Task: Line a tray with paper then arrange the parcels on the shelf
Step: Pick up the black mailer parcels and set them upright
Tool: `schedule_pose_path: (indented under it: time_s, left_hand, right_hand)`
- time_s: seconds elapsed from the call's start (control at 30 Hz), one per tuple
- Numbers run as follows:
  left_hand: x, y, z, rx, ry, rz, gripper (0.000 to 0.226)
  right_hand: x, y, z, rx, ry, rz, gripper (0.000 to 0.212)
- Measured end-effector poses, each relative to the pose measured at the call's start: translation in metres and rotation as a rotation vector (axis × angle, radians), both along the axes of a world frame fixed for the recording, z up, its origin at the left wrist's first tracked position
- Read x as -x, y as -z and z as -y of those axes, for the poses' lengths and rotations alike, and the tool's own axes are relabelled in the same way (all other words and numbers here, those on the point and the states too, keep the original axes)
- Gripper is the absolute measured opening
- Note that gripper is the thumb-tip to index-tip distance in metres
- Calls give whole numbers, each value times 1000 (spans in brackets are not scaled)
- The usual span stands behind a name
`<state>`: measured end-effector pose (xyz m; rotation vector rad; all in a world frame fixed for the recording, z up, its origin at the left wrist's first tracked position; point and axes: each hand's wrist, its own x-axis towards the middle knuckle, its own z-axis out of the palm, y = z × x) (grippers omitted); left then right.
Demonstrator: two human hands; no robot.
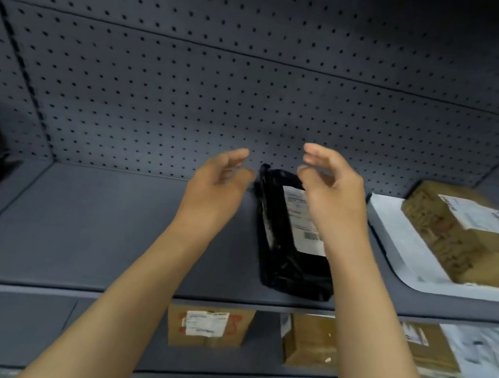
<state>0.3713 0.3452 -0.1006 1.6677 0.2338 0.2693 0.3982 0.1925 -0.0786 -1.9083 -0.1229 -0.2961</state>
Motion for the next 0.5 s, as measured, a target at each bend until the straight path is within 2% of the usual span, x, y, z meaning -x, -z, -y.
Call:
schedule_pose_path:
  time_s: [0.2,0.37,0.5]
  left_hand:
    - [-32,23,62,-46,49,-69,49]
    - [-45,53,78,-249,60,-93,57]
    - [-46,70,81,-313,57,-108,54]
  right_hand:
    - [-28,27,70,15,49,-97,37]
    - [-38,64,88,89,79,-263,41]
    - [-34,82,88,109,64,-360,33]
